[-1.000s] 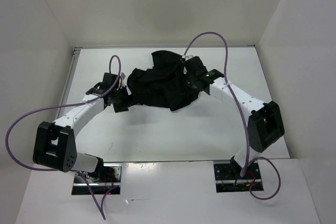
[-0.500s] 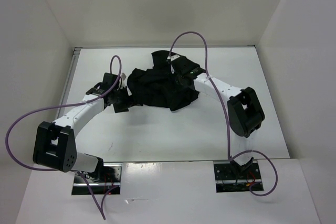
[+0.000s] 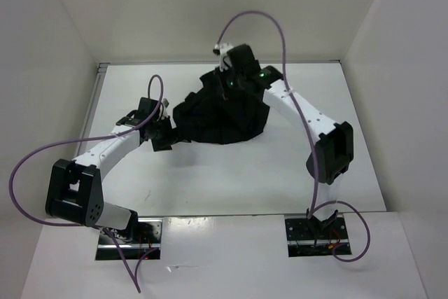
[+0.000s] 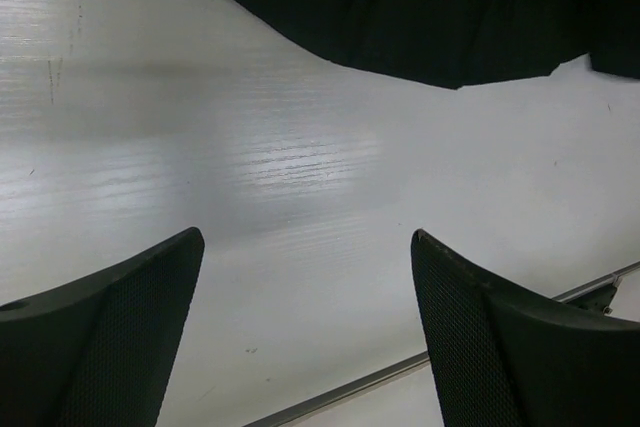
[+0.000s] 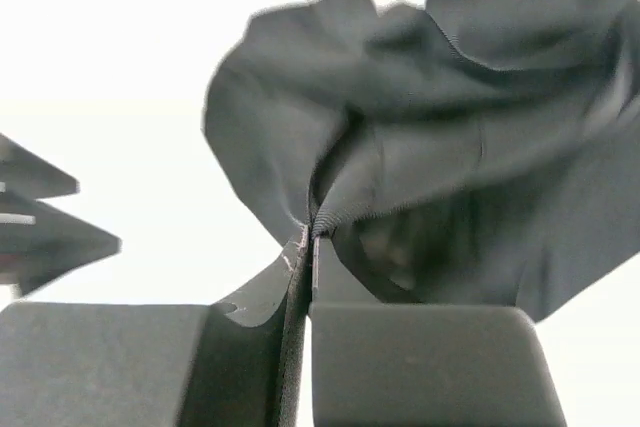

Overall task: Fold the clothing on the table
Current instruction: Grab the skirt from the pile, then move the skirt to the center of the board

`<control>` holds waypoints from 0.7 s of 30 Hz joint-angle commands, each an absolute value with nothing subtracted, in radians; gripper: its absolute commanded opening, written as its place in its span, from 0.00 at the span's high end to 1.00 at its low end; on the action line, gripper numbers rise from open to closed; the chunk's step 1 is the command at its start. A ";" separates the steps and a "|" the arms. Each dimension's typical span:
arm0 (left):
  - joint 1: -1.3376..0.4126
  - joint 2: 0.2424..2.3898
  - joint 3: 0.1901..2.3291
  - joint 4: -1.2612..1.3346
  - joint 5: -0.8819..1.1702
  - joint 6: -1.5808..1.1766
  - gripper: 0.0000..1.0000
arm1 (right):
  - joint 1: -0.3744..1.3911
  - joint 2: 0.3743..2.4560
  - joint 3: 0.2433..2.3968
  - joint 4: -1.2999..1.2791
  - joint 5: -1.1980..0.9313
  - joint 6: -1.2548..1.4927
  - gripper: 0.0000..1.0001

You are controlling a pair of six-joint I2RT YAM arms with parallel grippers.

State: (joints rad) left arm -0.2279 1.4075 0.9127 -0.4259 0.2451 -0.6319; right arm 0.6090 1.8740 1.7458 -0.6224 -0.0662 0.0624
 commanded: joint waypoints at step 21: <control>-0.219 1.324 0.858 -0.387 0.236 -0.664 0.09 | 0.264 1.662 1.800 -0.566 0.001 0.549 1.00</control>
State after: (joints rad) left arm -0.2256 1.3643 0.8738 -0.3931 0.2462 -0.6590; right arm 0.2726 1.7264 1.9354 -0.5861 -0.0811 0.4698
